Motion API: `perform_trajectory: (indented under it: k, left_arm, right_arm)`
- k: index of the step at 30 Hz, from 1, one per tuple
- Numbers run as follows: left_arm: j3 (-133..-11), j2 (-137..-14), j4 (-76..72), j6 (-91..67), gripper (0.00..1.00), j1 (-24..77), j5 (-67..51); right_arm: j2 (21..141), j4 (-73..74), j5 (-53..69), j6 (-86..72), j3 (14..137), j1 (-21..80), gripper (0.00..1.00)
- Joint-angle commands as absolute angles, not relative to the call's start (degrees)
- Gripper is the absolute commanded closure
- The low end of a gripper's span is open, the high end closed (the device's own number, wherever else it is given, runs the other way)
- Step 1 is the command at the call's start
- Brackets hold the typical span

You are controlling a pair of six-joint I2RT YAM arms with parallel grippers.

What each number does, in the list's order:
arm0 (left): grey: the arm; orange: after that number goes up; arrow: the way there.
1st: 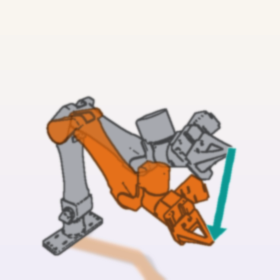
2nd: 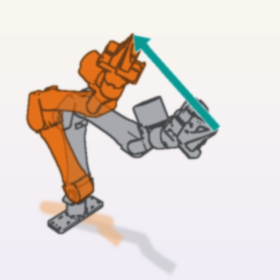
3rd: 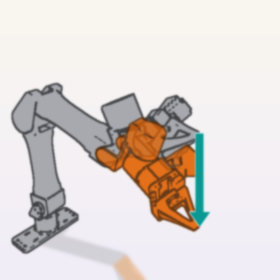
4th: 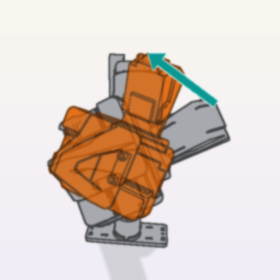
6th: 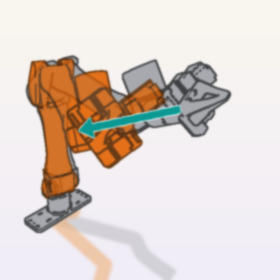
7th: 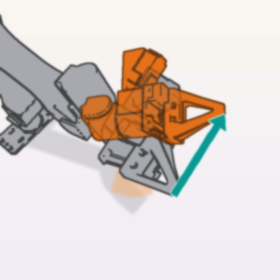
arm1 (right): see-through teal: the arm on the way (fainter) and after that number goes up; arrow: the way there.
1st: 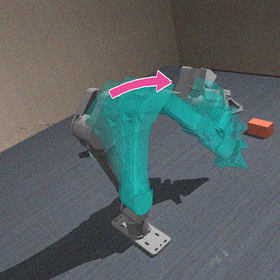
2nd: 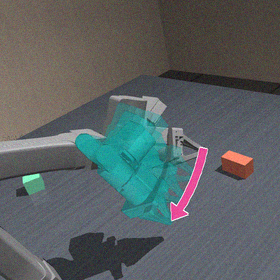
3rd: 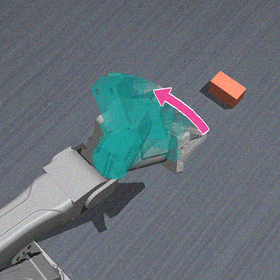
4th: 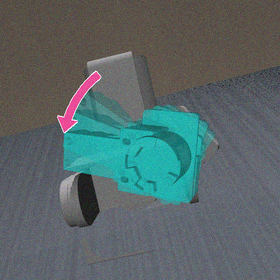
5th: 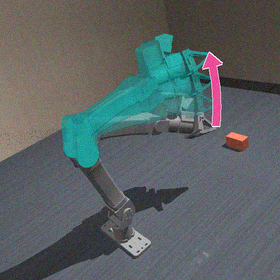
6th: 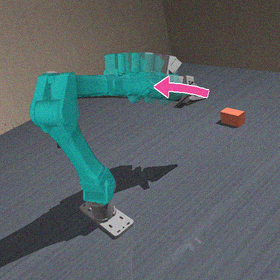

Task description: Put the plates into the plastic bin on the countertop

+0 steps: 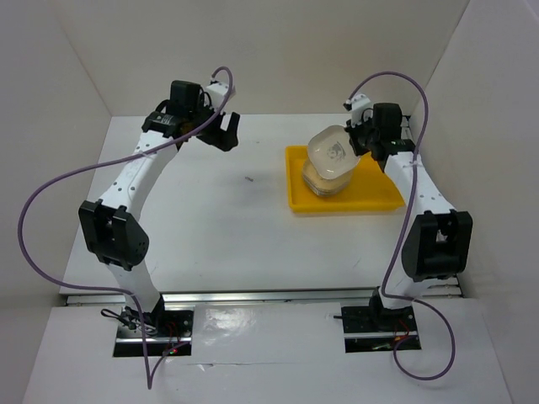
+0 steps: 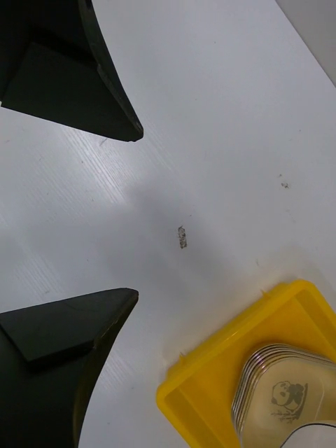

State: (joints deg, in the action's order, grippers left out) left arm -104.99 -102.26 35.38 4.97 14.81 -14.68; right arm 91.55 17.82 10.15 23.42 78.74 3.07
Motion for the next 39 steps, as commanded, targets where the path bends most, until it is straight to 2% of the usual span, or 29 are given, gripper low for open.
perform_trajectory:
  k: [1,8,11,12,13,14,19,21,28,32,39]
  left_arm:
    - [-104.2,-100.0,34.6,7.6,0.01,14.9,-14.5]
    - [-101.1,-98.0,34.6,7.6,0.01,13.8,-15.7]
    - [-99.7,-96.4,34.1,7.6,0.01,12.3,-17.2]
    - [-98.8,-95.6,34.1,7.0,0.01,11.8,-17.2]
    - [-98.3,-95.6,34.1,7.0,0.01,11.8,-18.0]
    - [-98.3,-95.0,34.1,7.0,0.01,10.9,-18.0]
    - [-97.7,-93.3,34.1,6.0,0.01,8.8,-18.5]
    - [-97.7,-92.8,34.1,4.6,0.01,6.9,-17.3]
    - [-97.7,-91.1,37.6,1.7,0.01,1.0,-12.2]
    - [-94.8,-86.0,38.9,4.1,0.01,0.2,-11.3]
    - [-93.8,-78.4,44.5,5.6,0.01,-1.5,-7.6]
  right_arm:
    - [92.6,20.2,16.3,28.9,81.3,3.3,1.0]
    - [99.0,20.2,16.8,28.9,85.3,3.3,1.0]
    - [99.7,20.2,17.9,26.4,87.3,3.3,0.62]
    - [100.2,20.2,18.7,25.7,87.8,3.3,0.53]
    - [100.2,19.7,19.3,25.0,88.3,3.3,0.12]
    - [100.2,19.7,19.3,24.3,89.1,3.3,0.0]
    - [95.6,14.3,11.7,17.9,89.1,8.4,0.0]
    - [93.6,11.8,0.9,10.1,89.7,10.8,0.0]
    - [88.8,25.4,-8.7,-4.3,95.4,14.8,0.0]
    - [80.6,29.1,-12.0,-3.8,92.4,16.3,0.0]
    - [70.3,39.3,-15.9,-2.5,94.8,16.3,0.0]
